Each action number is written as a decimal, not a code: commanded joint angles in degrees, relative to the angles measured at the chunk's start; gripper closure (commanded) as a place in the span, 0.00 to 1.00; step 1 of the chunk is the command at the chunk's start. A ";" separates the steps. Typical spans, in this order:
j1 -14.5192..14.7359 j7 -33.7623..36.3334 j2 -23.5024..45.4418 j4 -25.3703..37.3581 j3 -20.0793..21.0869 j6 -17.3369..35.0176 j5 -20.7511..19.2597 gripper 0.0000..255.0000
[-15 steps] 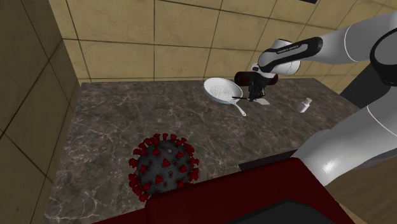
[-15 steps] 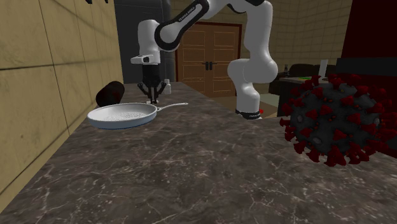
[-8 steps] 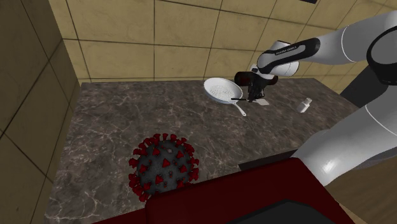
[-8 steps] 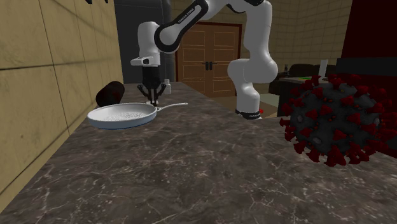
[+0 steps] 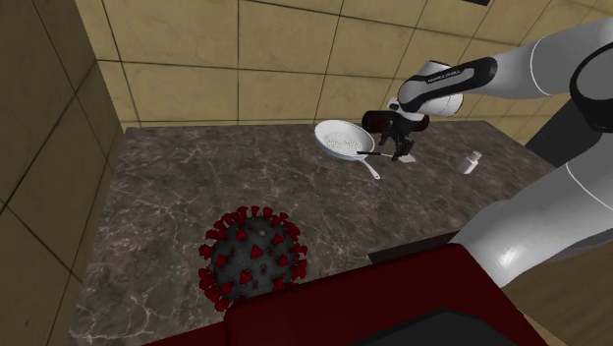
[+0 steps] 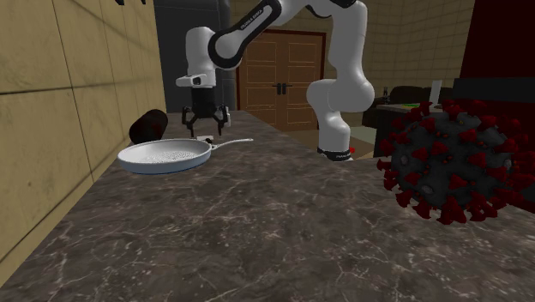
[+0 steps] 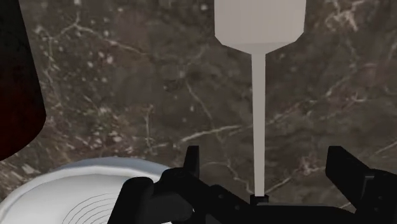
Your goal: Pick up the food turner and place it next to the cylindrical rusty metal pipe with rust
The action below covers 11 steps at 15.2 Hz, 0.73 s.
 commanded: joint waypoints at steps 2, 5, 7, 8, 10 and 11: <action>-0.46 1.32 -3.07 2.49 0.59 -5.22 -1.76 0.00; -0.62 1.65 -3.92 3.36 0.85 -6.85 -2.16 0.00; -0.62 1.65 -3.92 3.36 0.85 -6.85 -2.16 0.00; -0.62 1.65 -3.92 3.36 0.85 -6.85 -2.16 0.00; -0.62 1.65 -3.91 3.36 0.85 -6.85 -2.16 0.00; -0.62 1.65 -3.91 3.36 0.85 -6.85 -2.16 0.00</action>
